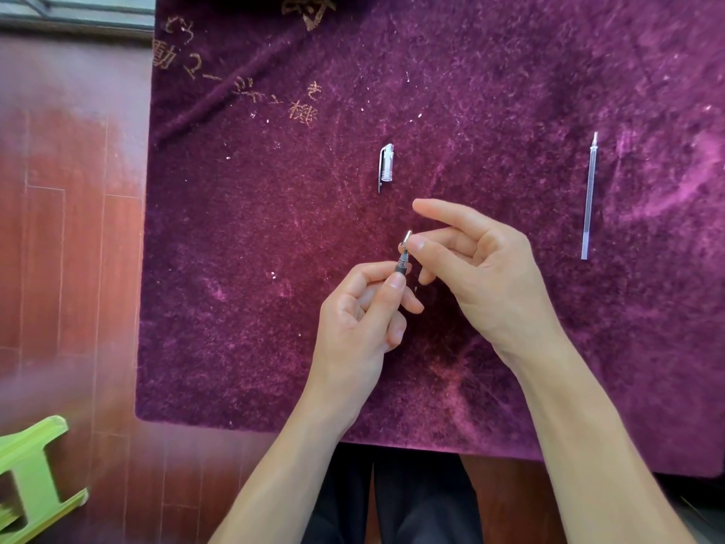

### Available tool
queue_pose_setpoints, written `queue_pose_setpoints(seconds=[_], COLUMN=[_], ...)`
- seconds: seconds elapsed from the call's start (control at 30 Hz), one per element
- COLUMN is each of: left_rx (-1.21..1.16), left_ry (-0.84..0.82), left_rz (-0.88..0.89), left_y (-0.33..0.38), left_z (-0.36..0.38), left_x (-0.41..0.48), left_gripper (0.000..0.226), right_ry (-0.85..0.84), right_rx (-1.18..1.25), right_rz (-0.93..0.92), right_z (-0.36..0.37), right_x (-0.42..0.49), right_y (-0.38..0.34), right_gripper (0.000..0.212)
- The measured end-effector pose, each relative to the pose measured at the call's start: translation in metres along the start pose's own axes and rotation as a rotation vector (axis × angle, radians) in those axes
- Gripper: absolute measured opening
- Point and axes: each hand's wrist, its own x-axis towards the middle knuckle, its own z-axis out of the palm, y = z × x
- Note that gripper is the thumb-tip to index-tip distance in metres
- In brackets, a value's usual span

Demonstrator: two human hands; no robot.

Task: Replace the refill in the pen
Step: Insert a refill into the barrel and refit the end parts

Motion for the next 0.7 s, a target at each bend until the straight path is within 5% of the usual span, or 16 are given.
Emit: queue_pose_setpoints(seconds=[0.47,0.7], left_rx=[0.014,0.015], left_ry=[0.011,0.006], left_rz=[0.018,0.020], left_y=[-0.0029,-0.0021], left_z=[0.0065,0.0067], left_x=[0.0006,0.0020], left_gripper=[0.018,0.019], right_ry=[-0.072,-0.086], right_rx=[-0.081,-0.134], right_rz=[-0.004,0.051], right_z=[-0.0109,-0.0098], right_x=[-0.0022,-0.0031], right_y=[-0.0026,-0.0039], right_gripper=[0.041,0.021])
